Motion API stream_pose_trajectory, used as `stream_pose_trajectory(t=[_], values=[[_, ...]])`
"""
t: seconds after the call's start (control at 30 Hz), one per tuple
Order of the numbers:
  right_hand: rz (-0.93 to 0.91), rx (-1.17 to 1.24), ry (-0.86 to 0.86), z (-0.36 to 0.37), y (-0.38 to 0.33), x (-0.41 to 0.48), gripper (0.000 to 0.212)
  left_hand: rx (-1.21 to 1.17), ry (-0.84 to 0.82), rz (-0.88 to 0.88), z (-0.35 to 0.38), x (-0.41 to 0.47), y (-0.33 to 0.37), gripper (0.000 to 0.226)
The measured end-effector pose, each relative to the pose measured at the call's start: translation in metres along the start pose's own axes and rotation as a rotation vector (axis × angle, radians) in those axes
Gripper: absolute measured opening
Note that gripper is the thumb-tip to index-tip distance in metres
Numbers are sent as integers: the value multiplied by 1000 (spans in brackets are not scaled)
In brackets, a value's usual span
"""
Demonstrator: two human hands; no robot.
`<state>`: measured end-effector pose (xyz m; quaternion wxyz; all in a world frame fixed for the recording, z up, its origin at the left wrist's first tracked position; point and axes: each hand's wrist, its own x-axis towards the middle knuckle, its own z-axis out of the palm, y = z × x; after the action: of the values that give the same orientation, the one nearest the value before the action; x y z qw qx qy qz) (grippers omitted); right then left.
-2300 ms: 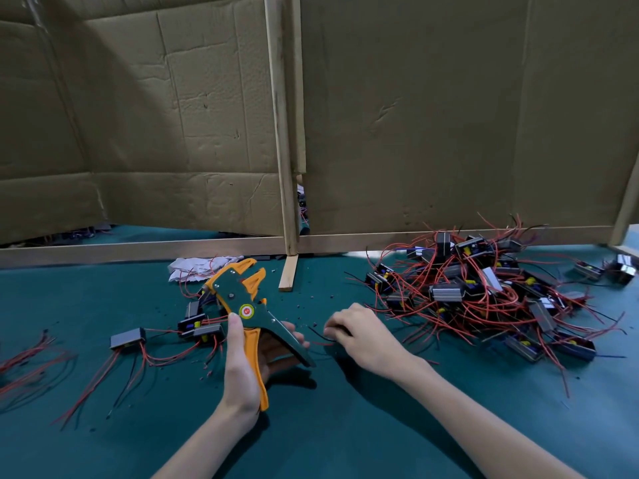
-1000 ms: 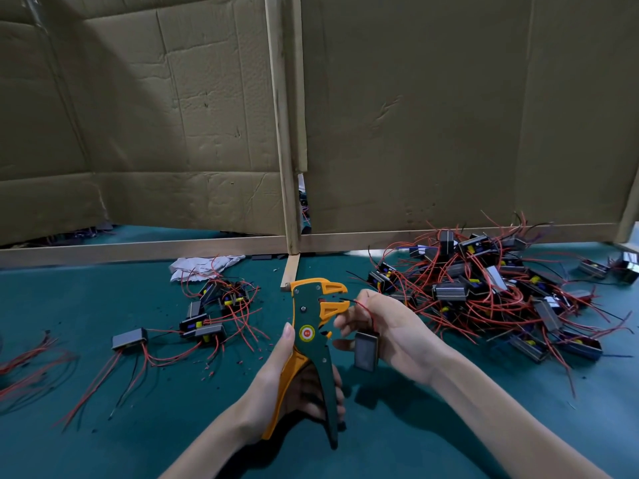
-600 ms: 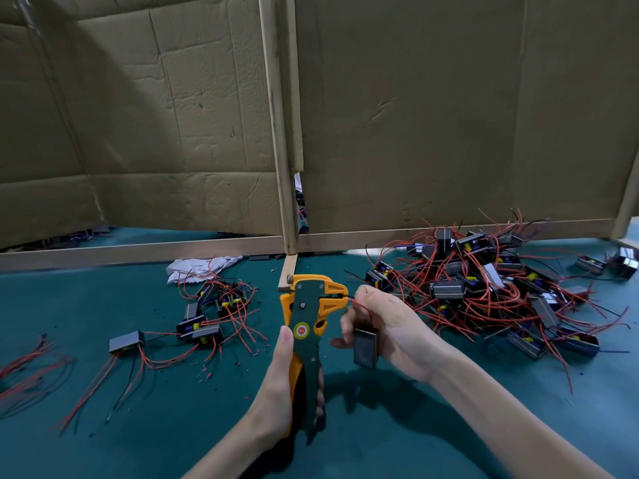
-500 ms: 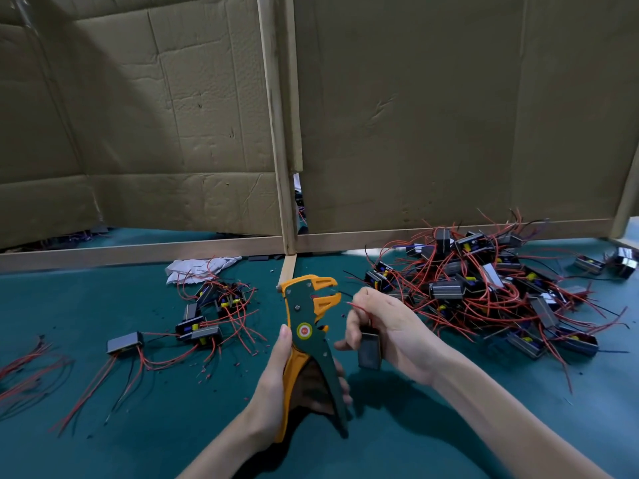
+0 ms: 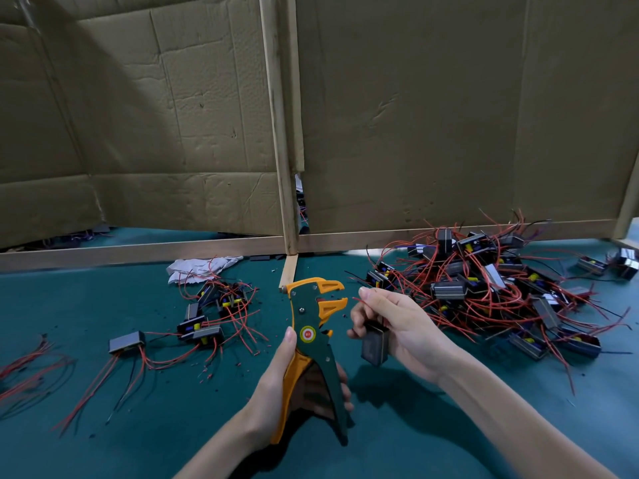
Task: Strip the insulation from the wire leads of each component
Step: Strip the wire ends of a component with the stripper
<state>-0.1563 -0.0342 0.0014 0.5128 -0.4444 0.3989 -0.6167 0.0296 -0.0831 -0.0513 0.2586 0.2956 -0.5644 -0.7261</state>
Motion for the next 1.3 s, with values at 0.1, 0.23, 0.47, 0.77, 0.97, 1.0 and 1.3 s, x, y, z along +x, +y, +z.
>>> stream_pose_trajectory(t=[0.1, 0.23, 0.47, 0.77, 0.97, 1.0, 1.3], values=[[-3, -9, -1, 2, -1, -1, 34, -30, 14, -12, 1, -1, 0, 109], [4, -27, 19, 5, 0, -1, 35, -5, -17, -8, -1, 0, -2, 99], [-5, -40, 42, 6, -2, -2, 35, 36, -41, -5, -2, 1, -3, 96], [-14, -33, 15, 10, -4, -4, 36, 9, 113, 66, 15, -4, -2, 80], [-11, -31, 61, 12, -7, -4, 37, -103, 7, 73, 17, -2, 0, 82], [-19, -43, 80, 11, -8, -5, 37, -124, -29, 65, 16, -1, 1, 85], [-505, -887, 474, -20, -62, 25, 39, -174, 16, 84, 10, 2, 3, 88]])
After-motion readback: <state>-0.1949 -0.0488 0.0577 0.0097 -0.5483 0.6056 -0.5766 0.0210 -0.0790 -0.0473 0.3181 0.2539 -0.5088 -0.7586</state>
